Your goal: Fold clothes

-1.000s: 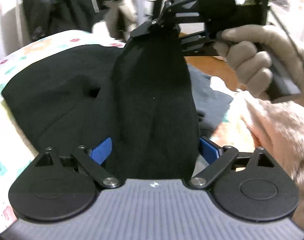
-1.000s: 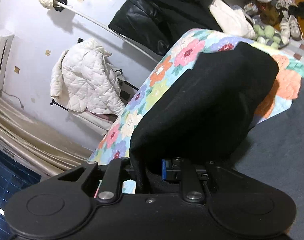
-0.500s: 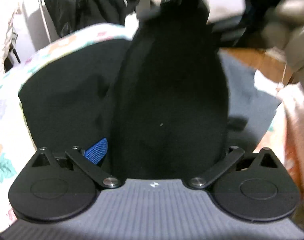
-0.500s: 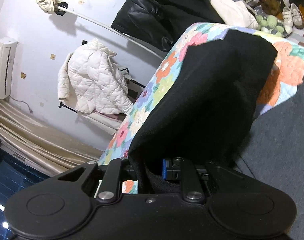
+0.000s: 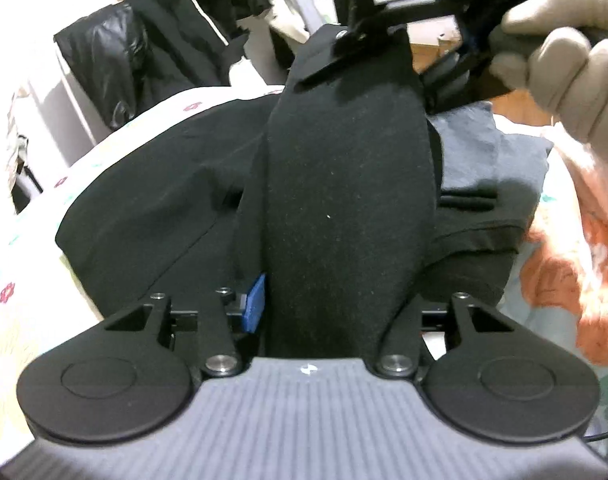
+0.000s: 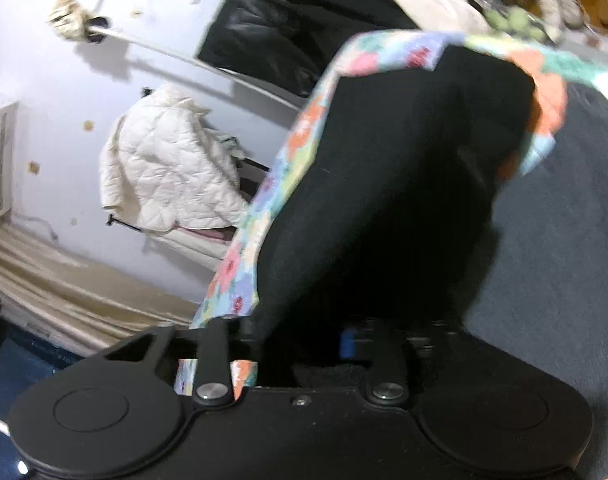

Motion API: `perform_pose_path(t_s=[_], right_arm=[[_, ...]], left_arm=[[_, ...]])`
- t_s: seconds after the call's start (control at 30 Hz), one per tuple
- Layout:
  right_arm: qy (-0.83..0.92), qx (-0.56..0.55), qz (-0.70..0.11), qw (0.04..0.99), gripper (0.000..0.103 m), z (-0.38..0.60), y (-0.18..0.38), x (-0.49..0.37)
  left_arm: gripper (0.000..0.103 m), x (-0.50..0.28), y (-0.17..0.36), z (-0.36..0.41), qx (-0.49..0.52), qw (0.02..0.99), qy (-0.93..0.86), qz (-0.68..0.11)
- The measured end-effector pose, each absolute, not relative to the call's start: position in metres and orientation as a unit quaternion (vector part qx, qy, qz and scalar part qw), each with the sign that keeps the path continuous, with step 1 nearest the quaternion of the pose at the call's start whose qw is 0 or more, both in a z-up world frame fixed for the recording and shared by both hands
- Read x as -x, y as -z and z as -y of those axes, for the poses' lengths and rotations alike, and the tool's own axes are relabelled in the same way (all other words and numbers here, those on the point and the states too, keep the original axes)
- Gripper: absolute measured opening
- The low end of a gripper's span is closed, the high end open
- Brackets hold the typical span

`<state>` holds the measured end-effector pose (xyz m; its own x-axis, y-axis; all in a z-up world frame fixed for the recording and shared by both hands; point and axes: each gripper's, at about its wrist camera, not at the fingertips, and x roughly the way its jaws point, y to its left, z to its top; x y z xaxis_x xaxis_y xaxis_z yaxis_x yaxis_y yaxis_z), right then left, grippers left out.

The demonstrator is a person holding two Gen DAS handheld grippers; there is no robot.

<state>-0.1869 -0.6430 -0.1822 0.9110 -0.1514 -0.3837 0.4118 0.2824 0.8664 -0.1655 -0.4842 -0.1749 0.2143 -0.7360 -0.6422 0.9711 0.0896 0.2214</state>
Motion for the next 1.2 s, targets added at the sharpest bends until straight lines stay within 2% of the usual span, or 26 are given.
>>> perform_pose_path(t_s=[0.03, 0.1, 0.2, 0.3, 0.37, 0.63, 0.8, 0.9, 1.03, 1.2], right_arm=[[0.186, -0.575, -0.116, 0.788, 0.043, 0.642, 0.188, 0.187], [0.198, -0.585, -0.101, 0.78, 0.028, 0.638, 0.195, 0.194], [0.182, -0.59, -0.052, 0.785, 0.026, 0.627, 0.191, 0.207], [0.166, -0.603, 0.003, 0.781, 0.026, 0.626, 0.19, 0.208], [0.161, -0.601, 0.012, 0.783, 0.026, 0.637, 0.186, 0.193], [0.174, -0.563, -0.057, 0.806, 0.026, 0.699, 0.148, 0.12], [0.196, -0.545, -0.077, 0.811, 0.026, 0.734, 0.164, 0.085], [0.202, -0.555, -0.072, 0.804, 0.026, 0.741, 0.178, 0.072], [0.187, -0.563, -0.089, 0.8, 0.026, 0.745, 0.184, 0.065], [0.153, -0.554, -0.079, 0.815, 0.026, 0.747, 0.17, 0.057]], left_arm=[[0.043, 0.163, 0.176, 0.488, -0.314, 0.712, 0.6, -0.184], [0.03, 0.159, 0.176, 0.493, -0.316, 0.71, 0.605, -0.171], [0.025, 0.164, 0.167, 0.485, -0.324, 0.709, 0.611, -0.137], [0.025, 0.155, 0.15, 0.489, -0.316, 0.711, 0.615, -0.124], [0.025, 0.137, 0.135, 0.498, -0.298, 0.713, 0.62, -0.135], [0.025, 0.004, 0.082, 0.566, -0.215, 0.705, 0.637, -0.226], [0.025, -0.057, 0.095, 0.616, -0.172, 0.724, 0.608, -0.276], [0.025, -0.065, 0.117, 0.624, -0.165, 0.727, 0.604, -0.282], [0.025, -0.088, 0.139, 0.613, -0.126, 0.696, 0.637, -0.306], [0.025, -0.11, 0.133, 0.598, -0.074, 0.668, 0.679, -0.296]])
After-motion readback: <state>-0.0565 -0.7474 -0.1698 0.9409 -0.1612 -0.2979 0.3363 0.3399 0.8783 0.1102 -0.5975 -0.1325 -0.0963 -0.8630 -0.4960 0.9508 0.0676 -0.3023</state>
